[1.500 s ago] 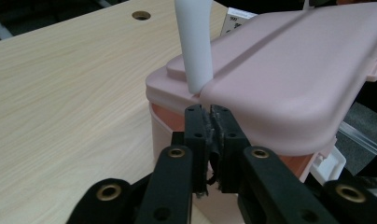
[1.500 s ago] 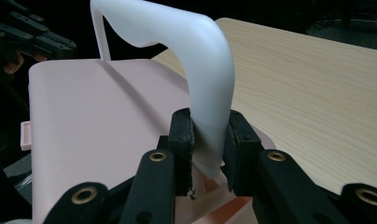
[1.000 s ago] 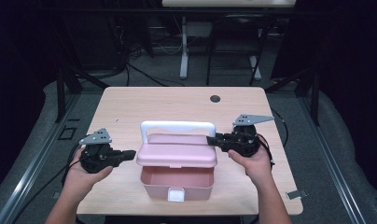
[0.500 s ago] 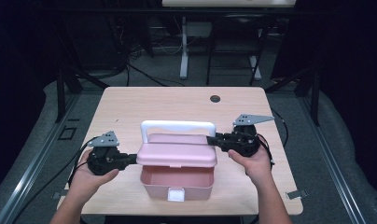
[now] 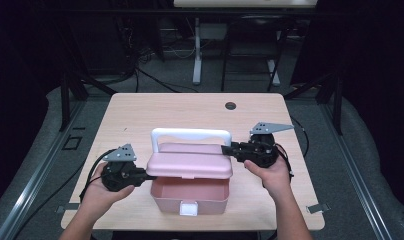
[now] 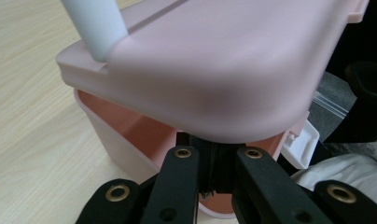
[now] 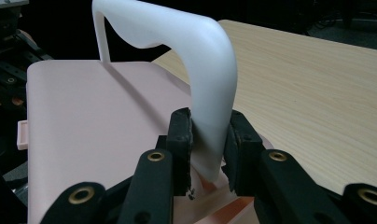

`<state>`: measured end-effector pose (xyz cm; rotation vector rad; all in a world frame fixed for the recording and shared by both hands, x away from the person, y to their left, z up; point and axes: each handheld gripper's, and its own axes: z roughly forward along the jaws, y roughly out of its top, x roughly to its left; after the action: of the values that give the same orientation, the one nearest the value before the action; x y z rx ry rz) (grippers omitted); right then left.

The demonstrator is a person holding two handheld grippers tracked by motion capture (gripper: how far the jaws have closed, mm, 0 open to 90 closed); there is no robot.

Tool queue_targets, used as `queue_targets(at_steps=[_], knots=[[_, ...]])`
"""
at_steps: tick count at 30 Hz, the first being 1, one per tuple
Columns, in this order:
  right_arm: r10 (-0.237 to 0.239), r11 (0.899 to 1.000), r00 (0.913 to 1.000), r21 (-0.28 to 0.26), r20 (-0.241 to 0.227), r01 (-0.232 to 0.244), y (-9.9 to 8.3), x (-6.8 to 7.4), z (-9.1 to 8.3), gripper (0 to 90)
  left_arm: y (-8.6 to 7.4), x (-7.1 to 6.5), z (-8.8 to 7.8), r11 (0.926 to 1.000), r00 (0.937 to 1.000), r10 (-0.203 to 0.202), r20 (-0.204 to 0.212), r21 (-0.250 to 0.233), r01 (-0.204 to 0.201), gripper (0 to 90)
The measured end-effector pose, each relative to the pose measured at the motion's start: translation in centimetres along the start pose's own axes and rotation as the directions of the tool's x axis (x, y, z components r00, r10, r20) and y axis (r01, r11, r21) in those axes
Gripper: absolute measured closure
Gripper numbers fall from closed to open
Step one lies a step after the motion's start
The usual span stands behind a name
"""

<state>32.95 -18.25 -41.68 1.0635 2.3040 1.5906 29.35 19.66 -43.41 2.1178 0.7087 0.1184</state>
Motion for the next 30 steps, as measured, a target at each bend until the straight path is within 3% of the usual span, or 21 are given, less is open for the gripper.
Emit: queue_targets(at_steps=[9,30], knots=[[0.001,1.000,1.0000,-0.001,0.000,-0.001,0.0,0.0,0.1,71.0,0.1,-0.1,0.0,0.9999,1.0000,0.002,0.004,-0.012,-0.002,89.4],[0.033,0.997,0.9962,-0.068,0.081,-0.027,-0.3,-0.4,-1.5,61.1,0.9,-0.1,-0.5,0.9986,0.9998,0.017,-0.005,-0.050,-0.018,89.4]])
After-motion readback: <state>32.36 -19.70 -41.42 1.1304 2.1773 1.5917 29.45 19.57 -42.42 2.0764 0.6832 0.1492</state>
